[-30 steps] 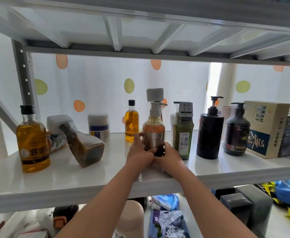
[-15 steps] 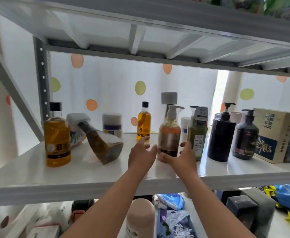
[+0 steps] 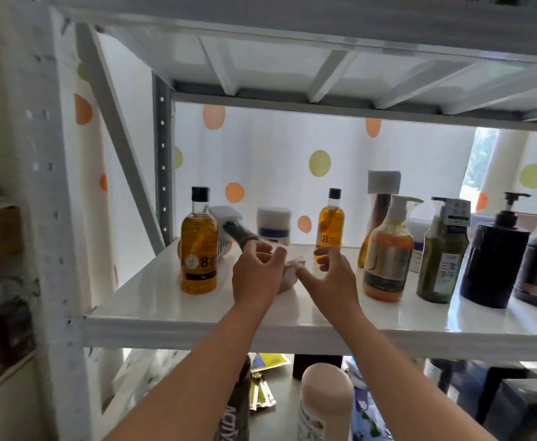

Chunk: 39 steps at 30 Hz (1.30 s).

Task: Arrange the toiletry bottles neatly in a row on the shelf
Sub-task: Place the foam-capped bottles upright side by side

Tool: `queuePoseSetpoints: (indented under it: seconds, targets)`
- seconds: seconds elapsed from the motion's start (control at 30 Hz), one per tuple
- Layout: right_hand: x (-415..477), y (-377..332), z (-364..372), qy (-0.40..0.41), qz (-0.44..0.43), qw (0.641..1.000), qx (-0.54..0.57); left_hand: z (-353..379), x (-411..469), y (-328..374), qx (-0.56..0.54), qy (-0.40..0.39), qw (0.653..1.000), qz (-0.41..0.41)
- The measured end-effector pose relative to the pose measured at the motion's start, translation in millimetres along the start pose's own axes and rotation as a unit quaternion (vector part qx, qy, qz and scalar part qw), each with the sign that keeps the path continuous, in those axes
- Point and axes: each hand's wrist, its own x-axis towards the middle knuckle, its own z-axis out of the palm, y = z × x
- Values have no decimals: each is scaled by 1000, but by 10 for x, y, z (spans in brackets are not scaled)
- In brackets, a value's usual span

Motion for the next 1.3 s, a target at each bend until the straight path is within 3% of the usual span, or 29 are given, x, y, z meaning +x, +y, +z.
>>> queuePoseSetpoints:
  seconds: [0.23, 0.3, 0.43, 0.6, 0.7, 0.77, 0.87, 0.97, 1.03, 1.17, 1.3]
  targets:
    - [174, -217, 149, -32, 3, 999, 2, 19, 194, -169, -45, -23, 987, -151]
    - [678, -57, 255, -90, 12, 995, 35, 276, 495, -118, -58, 67, 983, -163]
    - [688, -134, 391, -152, 52, 986, 45, 135, 662, -252, -151, 44, 963, -218]
    - [682, 30, 517, -178, 78, 979, 68, 167, 638, -288, -189, 39, 965, -176]
    - [707, 83, 563, -171, 99, 977, 83, 213, 620, -270, -46, 89, 989, -106]
    - [764, 104, 551, -167, 109, 976, 86, 248, 622, -211, 54, 154, 986, -35]
    - [879, 94, 476, -140, 120, 979, 87, 347, 640, -17, 101, 174, 979, 36]
    - [1048, 99, 417, -87, 138, 980, 115, 470, 699, 238, 126, 123, 980, 91]
    - [1192, 148, 412, -38, 144, 978, 144, 569, 790, 325, 100, 23, 991, 87]
    - [1441, 370, 485, 68, 155, 976, 134, 818, 1010, 417, 53, -139, 989, 4]
    - [1556, 628, 515, 138, 166, 976, 30, 1014, 1199, 569, 57, -213, 973, -63]
